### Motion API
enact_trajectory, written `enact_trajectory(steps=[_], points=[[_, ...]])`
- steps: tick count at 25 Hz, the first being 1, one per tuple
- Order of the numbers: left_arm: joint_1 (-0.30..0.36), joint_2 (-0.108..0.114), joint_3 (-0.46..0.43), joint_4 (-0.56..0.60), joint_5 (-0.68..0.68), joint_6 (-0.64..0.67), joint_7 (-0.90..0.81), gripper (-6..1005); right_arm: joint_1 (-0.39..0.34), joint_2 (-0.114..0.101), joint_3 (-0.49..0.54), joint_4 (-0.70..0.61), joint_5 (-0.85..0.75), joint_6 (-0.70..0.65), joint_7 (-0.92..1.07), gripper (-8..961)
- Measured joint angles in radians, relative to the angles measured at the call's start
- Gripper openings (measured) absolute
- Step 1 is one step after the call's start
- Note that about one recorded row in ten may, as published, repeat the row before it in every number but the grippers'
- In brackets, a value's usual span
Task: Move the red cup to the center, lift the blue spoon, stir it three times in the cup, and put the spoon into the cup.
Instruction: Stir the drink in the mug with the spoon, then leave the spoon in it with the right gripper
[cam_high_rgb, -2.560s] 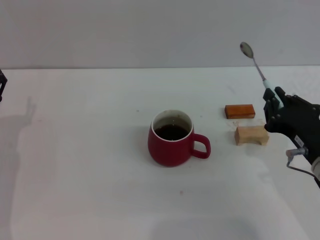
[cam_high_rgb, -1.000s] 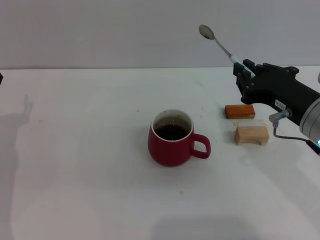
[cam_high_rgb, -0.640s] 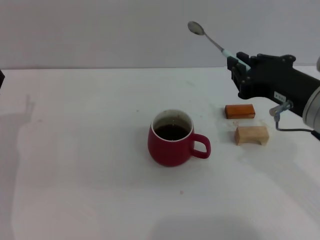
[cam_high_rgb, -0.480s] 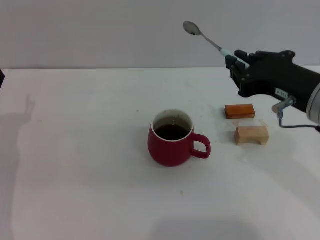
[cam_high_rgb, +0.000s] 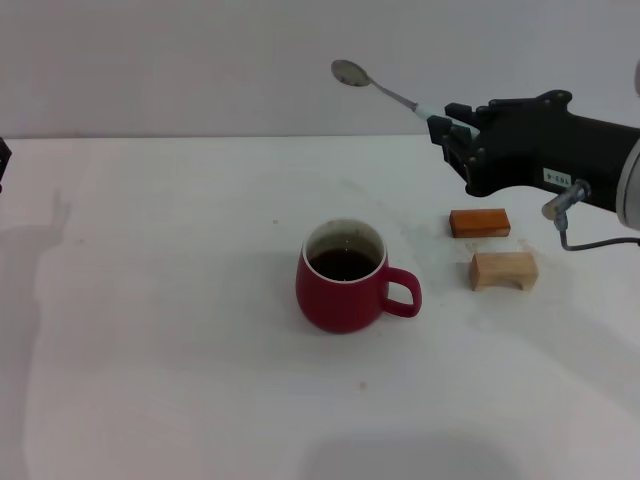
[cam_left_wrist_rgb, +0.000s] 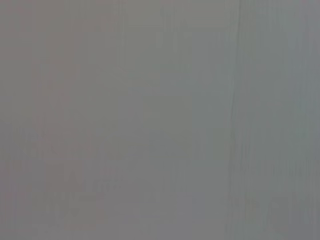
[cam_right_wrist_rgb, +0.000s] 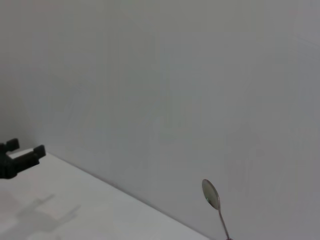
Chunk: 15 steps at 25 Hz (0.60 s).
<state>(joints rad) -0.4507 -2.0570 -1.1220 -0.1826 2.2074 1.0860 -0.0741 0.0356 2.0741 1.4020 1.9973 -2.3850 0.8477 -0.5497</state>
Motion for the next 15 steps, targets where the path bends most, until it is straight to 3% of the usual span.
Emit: enact_trajectory(steps=[15], points=[[-0.005,-0.002,-0.002,0.000,0.000,-0.003,0.001,840,0.165,-0.002,0.123,0.034,-0.057,0.295,0.116,166]])
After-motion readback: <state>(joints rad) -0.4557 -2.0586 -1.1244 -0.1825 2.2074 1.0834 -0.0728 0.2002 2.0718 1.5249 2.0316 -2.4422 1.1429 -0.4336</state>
